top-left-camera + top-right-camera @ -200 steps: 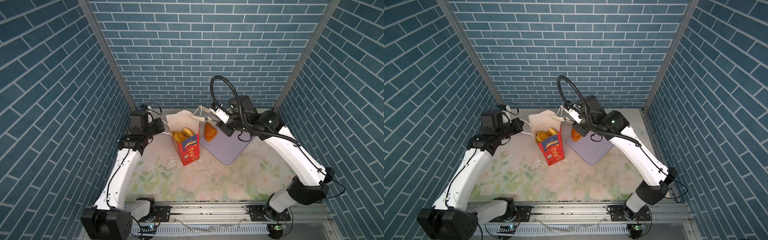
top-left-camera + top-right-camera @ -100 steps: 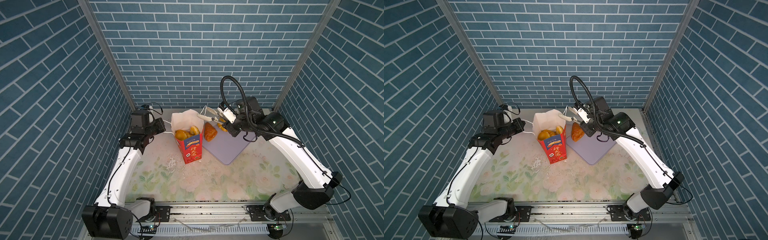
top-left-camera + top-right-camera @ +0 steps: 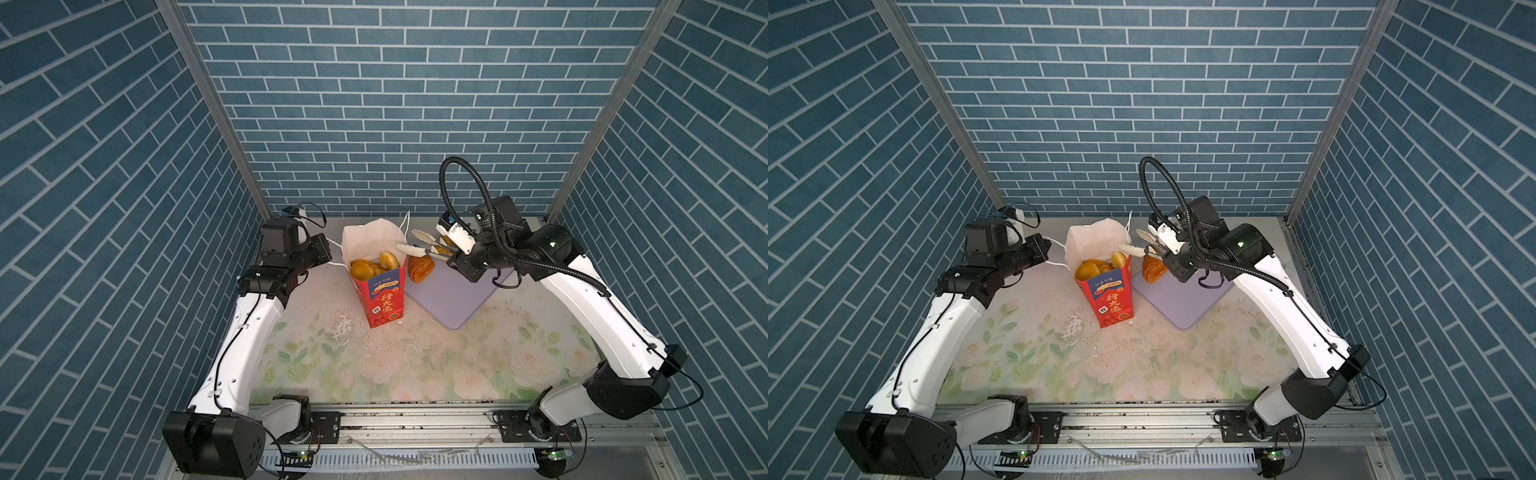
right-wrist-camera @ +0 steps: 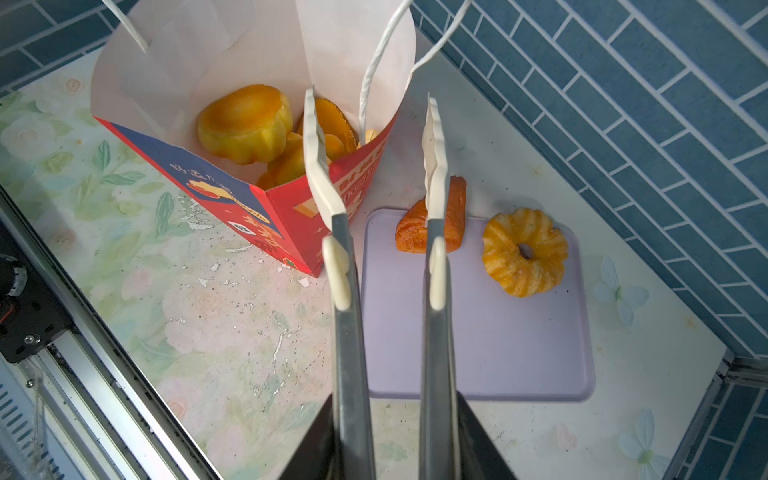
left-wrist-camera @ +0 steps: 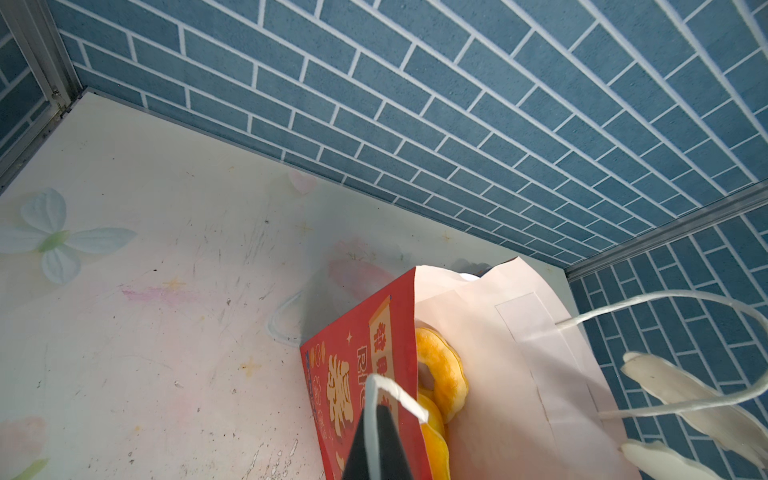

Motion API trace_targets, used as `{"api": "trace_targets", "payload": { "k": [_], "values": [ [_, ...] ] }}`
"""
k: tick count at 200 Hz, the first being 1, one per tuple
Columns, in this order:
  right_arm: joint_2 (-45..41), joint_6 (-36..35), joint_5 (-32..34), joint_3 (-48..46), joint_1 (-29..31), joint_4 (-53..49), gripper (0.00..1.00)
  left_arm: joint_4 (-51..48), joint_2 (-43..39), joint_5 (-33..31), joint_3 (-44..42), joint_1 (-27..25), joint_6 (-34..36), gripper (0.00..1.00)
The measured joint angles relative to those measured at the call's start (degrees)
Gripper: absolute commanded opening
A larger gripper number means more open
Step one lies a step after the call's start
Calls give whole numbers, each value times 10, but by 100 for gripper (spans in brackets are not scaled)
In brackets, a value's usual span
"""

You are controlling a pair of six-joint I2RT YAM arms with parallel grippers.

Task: Place the fake bread into the paper bag
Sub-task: 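Withdraw the empty tongs back over the tray toward the orange croissant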

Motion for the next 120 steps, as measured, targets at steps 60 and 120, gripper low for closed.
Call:
{"api": "trace_targets", "payload": {
  "k": [60,120],
  "values": [
    [-77,9,43,-70,-7,-2,38,0,-1,0,0,0,0,0],
    [-134,40,89,-175,-76,3,39,1,-1,-9,0,0,0,0]
  ]
}}
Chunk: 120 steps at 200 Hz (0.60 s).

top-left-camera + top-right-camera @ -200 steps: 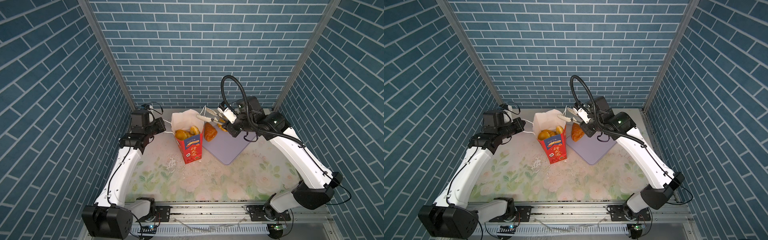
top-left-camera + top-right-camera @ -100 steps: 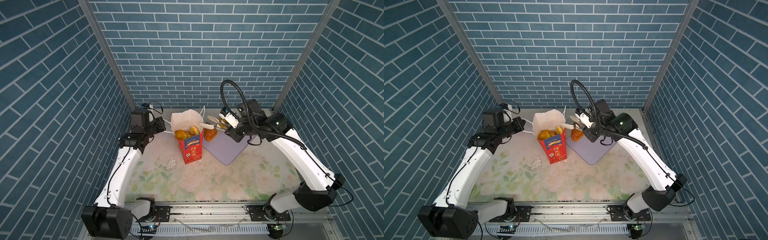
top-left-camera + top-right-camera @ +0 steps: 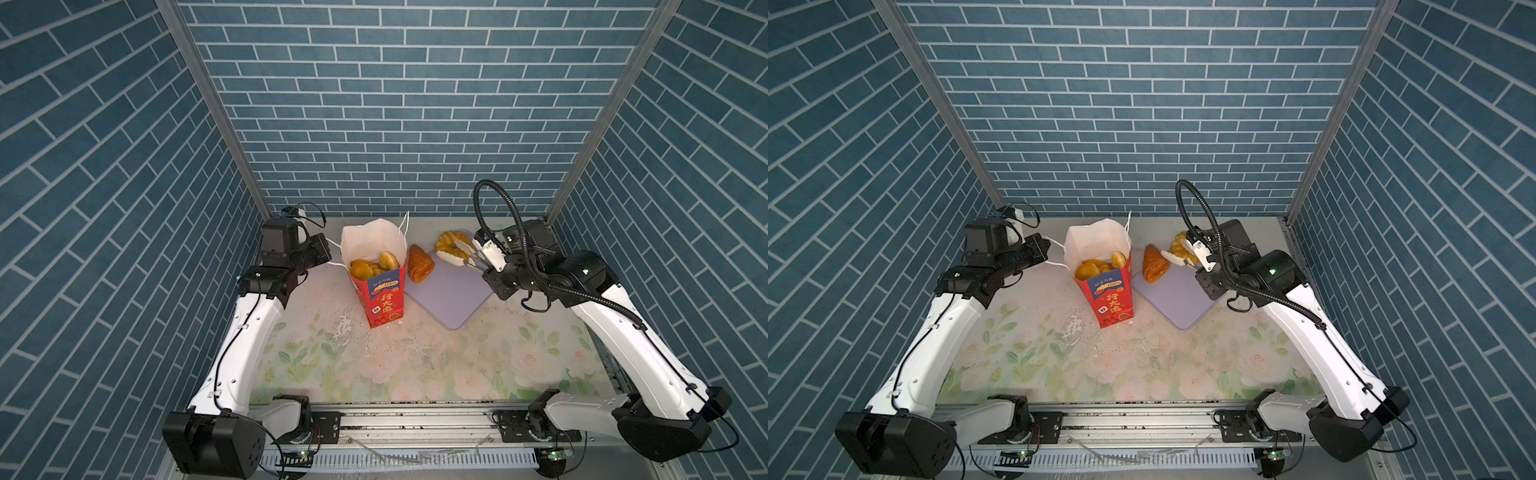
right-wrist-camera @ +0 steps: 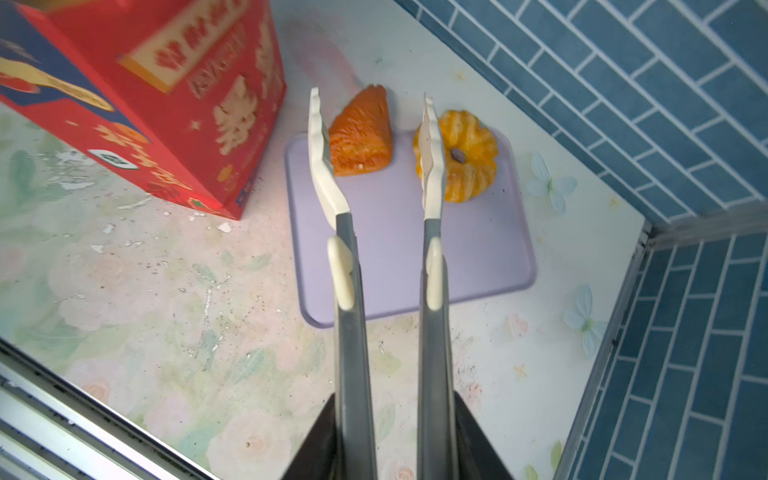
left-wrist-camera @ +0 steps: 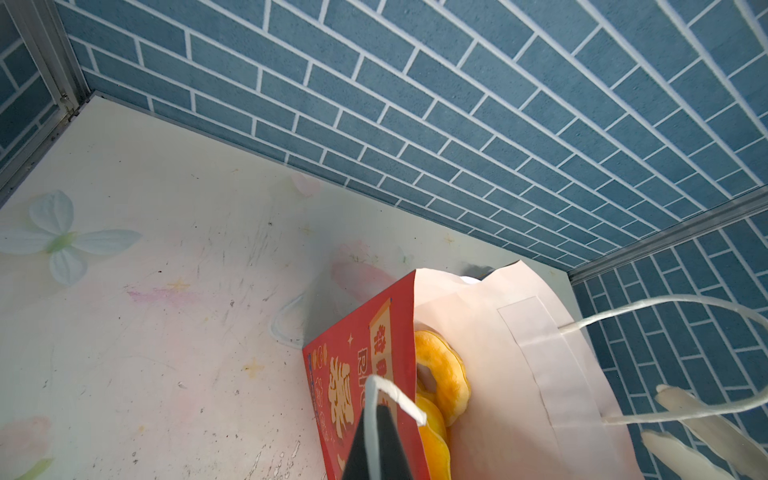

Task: Place the fake bread into the paper bag
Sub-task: 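Withdraw the empty tongs back over the tray toward the orange croissant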

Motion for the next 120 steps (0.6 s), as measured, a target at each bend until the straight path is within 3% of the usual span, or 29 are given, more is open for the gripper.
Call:
{"api": "trace_targets", "payload": {
  "k": [45,120],
  "values": [
    [80,75,6,1,-42,31,41,0,-6,-8,0,0,0,0],
    [282,158,-10,123,-42,81,45,-1,-13,-19,1,0,3,0]
  ]
}}
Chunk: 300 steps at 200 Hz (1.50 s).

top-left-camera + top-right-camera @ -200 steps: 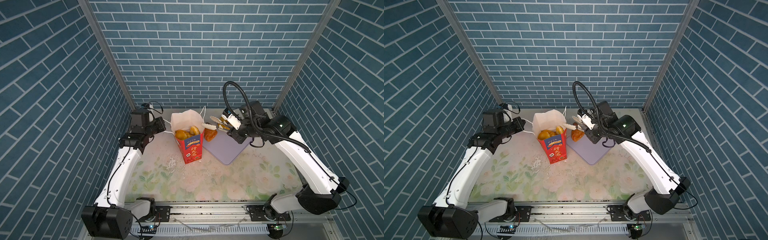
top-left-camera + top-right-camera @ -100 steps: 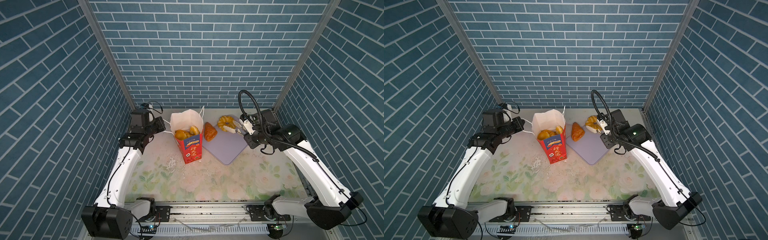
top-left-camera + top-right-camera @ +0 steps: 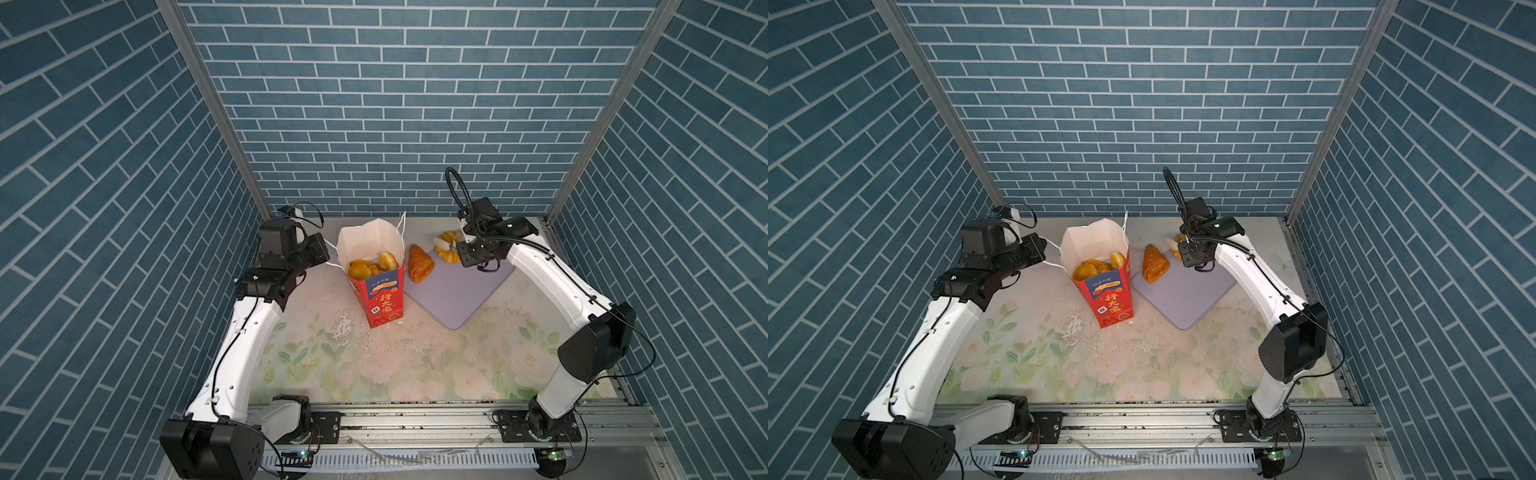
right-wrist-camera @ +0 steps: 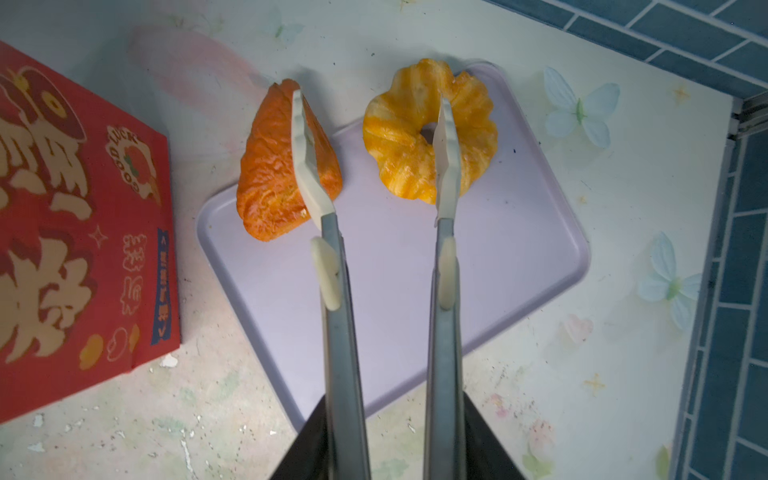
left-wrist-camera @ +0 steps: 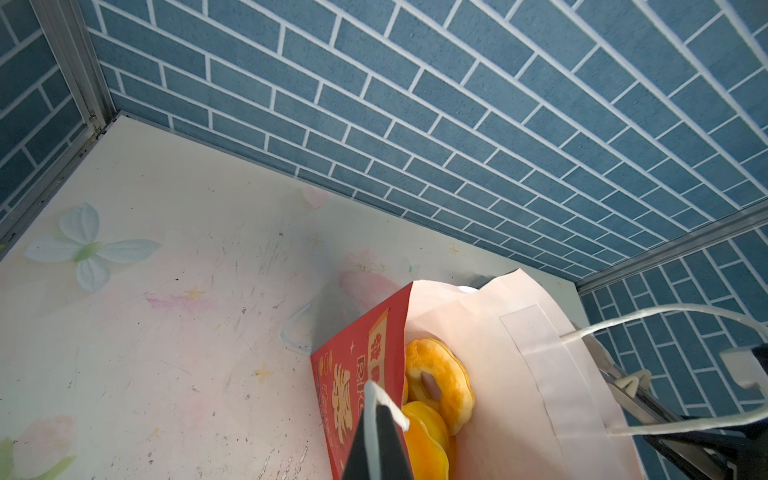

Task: Place the fake bread into the paper bag
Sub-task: 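Withdraw the empty tongs back over the tray toward the orange croissant, then lower the tongs onto the orange croissant and pinch it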

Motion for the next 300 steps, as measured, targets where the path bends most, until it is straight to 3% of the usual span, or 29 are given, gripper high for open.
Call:
{"api": "trace_targets", "payload": {
  "k": [55,149,245,300],
  "values": [
    [92,11,-54,64,2,28,47,-8,0,0,3,0,6,0],
    [171,14,-81,62,35,33,49,-13,0,0,3,0,9,0],
    [154,4,-57,13,36,28,21,-13,0,0,3,0,9,0],
    [56,2,-40,-10,29,10,17,-12,0,0,3,0,9,0]
  ]
}}
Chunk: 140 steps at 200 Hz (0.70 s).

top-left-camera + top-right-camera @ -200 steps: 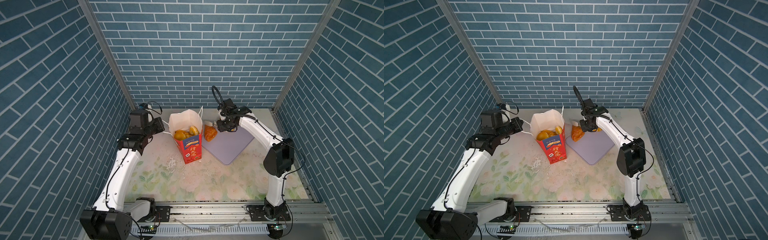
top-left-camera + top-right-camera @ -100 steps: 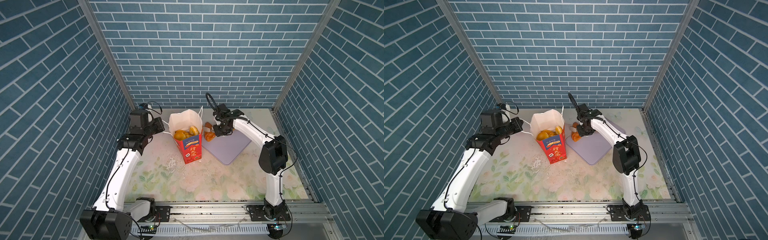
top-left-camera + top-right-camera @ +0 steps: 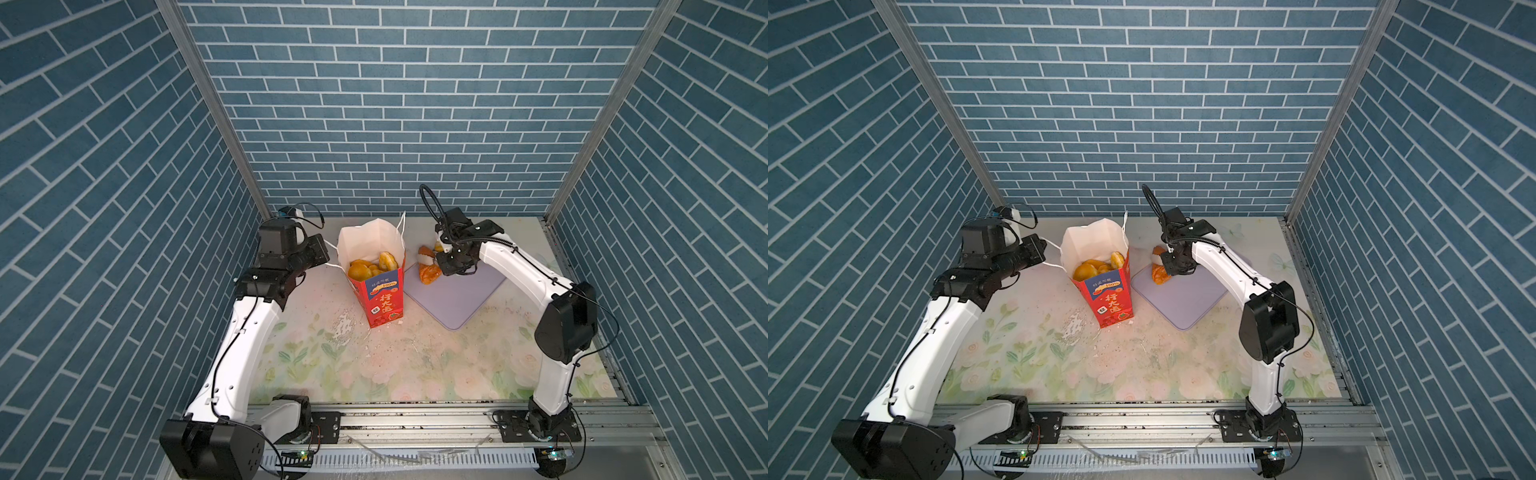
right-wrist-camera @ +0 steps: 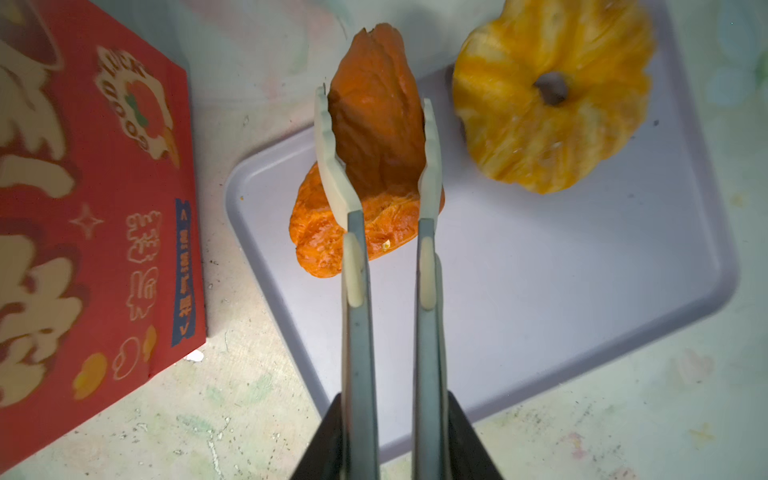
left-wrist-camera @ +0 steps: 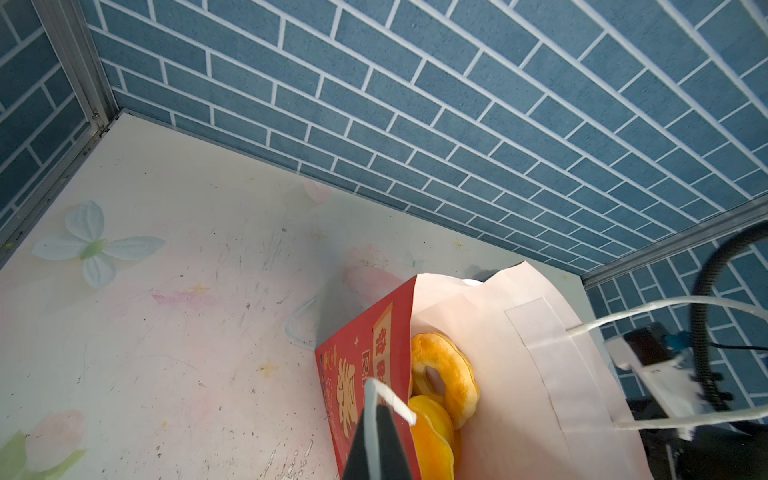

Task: Place the fake bread into the paper bag
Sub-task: 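Lower the tongs onto the orange croissant and pinch it, then lift the croissant with the tongs and carry it over the bag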

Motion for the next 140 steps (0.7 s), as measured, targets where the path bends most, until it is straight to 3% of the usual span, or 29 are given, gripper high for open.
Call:
{"api": "trace_targets", "payload": {
  "k": [80,140],
  "values": [
    [-176,-10,73,1,-22,-31,17,3,0,5,0,0,0,0],
    [-210,-68,48,104,-9,-19,17,13,0,10,0,0,-2,0]
  ]
}}
